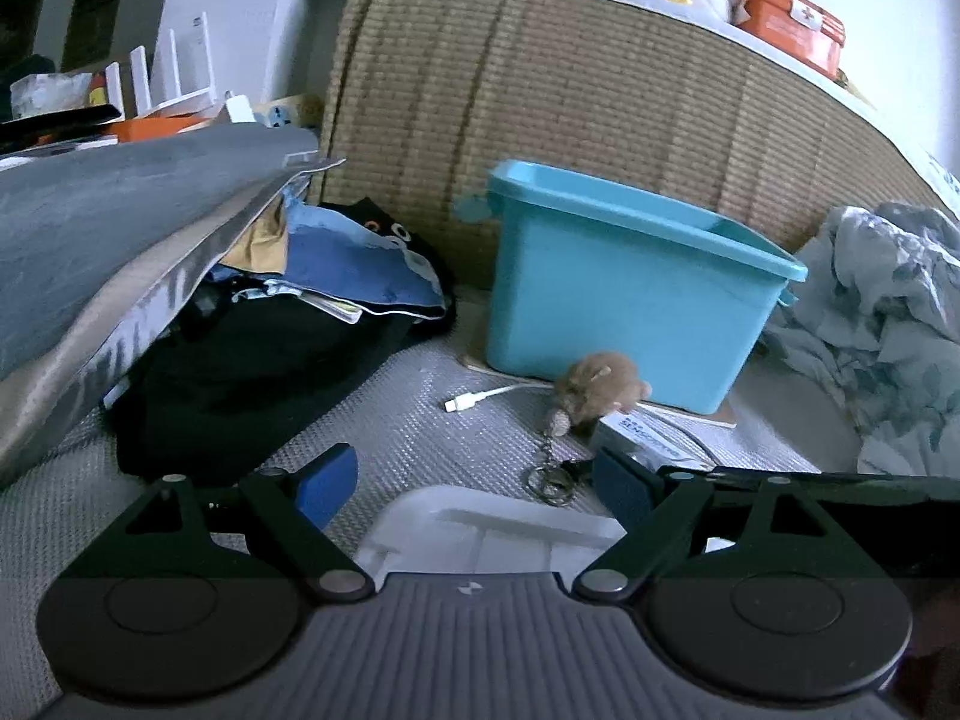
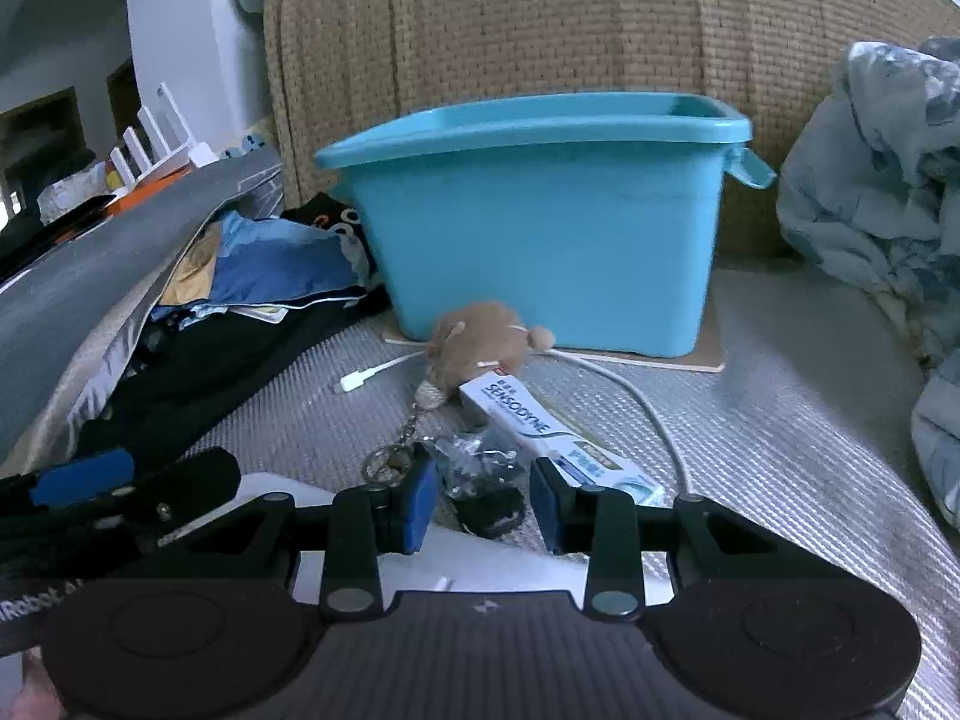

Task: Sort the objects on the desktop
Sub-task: 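Move the right gripper to the clear plastic bag and close on it, then lift the clear bag with the right gripper over the teal bin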

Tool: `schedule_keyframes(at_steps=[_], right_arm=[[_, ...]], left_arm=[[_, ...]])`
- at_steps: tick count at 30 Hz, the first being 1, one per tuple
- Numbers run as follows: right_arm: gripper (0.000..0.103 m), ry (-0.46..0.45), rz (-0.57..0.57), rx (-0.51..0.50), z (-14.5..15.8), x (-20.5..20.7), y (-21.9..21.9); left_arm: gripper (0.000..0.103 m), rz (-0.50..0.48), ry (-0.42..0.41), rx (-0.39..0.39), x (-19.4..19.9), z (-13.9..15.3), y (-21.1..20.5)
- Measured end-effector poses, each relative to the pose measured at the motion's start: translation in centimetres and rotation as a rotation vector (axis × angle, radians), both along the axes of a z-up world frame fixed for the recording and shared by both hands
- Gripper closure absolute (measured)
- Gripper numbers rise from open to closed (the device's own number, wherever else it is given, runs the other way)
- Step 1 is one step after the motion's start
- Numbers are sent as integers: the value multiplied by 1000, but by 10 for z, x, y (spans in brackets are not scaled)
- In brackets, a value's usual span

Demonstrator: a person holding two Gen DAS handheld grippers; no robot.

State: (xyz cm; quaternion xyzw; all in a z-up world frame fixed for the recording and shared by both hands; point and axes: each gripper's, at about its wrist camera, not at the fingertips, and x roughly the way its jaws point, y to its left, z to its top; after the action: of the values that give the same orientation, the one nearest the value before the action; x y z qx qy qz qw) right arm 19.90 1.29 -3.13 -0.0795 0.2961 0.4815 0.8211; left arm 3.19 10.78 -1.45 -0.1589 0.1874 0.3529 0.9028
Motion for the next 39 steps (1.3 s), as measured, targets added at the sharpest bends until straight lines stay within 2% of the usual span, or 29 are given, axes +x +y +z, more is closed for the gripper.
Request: schedule_keyframes(at_steps=[6, 12, 13, 15, 17, 18, 25, 33, 39], right_arm=[[63, -23, 6, -48, -8, -2, 14], [67, -26, 5, -49, -8, -2, 18], [72, -25, 6, -52, -8, -2, 19], [73, -27, 7, -60, -9, -2, 20], [81, -26, 8, -64, -10, -2, 21], [82, -26, 8, -65, -10, -2, 21], [99, -110, 39, -108, -11, -14, 24], [102, -160, 49, -108, -8, -21, 21], [102, -192, 38, -70, 8, -21, 11]], left_arm=[[13, 14, -16, 4, -1, 2, 2], [13, 19, -24, -3, -2, 2, 3], [13, 18, -25, -3, -2, 2, 3], [13, 21, -27, -7, -2, 2, 4], [13, 21, -29, -9, -2, 2, 4], [13, 20, -30, -10, -2, 2, 4], [13, 14, -32, -20, -1, 1, 5], [13, 7, -33, -26, -1, 1, 5], [10, 5, -44, -33, -2, 1, 5]])
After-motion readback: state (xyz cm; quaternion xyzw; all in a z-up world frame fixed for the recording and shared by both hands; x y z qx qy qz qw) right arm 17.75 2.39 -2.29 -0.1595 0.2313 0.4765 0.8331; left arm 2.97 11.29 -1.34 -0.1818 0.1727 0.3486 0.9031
